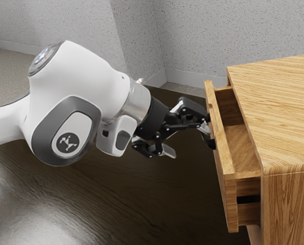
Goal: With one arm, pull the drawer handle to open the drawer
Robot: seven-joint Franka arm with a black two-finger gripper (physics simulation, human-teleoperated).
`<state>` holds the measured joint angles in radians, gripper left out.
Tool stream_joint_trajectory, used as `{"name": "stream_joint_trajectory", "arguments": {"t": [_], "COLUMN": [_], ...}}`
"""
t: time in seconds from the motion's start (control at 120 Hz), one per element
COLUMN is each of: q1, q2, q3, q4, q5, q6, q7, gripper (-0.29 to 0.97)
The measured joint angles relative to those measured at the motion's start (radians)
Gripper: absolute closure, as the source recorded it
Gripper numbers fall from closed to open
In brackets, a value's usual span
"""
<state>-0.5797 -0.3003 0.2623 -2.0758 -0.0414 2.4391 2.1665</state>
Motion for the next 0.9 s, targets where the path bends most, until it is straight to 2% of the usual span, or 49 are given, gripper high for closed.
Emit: {"name": "stream_joint_trajectory", "arguments": {"t": [0.192,0.433,0.592,0.9], "q1": [0.016,0.029,0.119,0.185], "q2": [-0.066,-0.146,-0.208,-0.32], "q3": [-0.001,-0.003,-0.064,-0.072], "q4": [-0.054,-0.13,-0.188,-0.284], "q5": [0.002,0.003,0.004,0.004], "q6": [-0.001,-0.007,-0.01,-0.026], "q7": [0.002,0.007,0.01,0.013], "gripper": [0.05,0.01,0.02,0.0]}}
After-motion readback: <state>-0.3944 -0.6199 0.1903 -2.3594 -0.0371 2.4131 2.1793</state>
